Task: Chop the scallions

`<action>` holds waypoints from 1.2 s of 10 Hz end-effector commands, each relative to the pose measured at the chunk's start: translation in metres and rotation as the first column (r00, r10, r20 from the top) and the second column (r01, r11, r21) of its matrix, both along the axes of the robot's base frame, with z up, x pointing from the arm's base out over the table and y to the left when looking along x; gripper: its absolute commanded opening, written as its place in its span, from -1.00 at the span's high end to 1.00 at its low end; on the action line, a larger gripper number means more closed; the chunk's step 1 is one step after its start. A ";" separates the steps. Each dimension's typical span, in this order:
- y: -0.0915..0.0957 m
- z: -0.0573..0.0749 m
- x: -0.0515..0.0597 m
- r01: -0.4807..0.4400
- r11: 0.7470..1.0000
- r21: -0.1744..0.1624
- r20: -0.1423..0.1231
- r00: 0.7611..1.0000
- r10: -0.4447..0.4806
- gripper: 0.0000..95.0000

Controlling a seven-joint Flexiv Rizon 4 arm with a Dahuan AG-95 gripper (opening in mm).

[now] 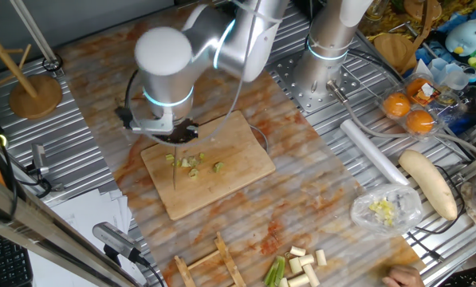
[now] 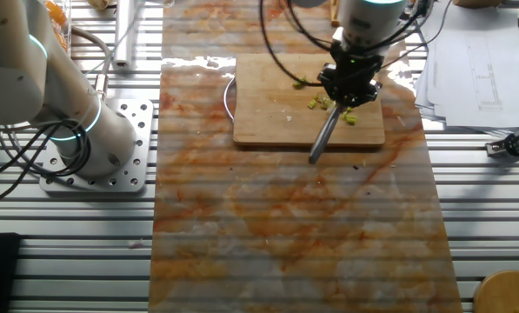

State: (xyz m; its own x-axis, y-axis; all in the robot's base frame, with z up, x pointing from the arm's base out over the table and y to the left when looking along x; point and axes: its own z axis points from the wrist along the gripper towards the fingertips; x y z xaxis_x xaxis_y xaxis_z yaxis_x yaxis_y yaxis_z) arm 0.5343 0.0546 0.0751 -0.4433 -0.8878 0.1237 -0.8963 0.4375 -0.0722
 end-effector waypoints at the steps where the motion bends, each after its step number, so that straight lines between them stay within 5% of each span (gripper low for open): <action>1: 0.000 -0.001 0.002 0.027 0.999 0.017 0.022 0.999 -0.028 1.00; 4: 0.000 0.000 0.002 0.069 0.997 0.035 -0.041 0.997 -0.068 1.00; 5: 0.000 0.000 0.002 0.097 0.995 0.032 -0.043 0.995 -0.095 1.00; 8: 0.000 0.000 0.002 0.141 0.990 -0.017 0.020 0.990 -0.141 1.00; 12: -0.007 -0.005 0.009 0.048 0.999 -0.012 0.071 0.996 -0.047 1.00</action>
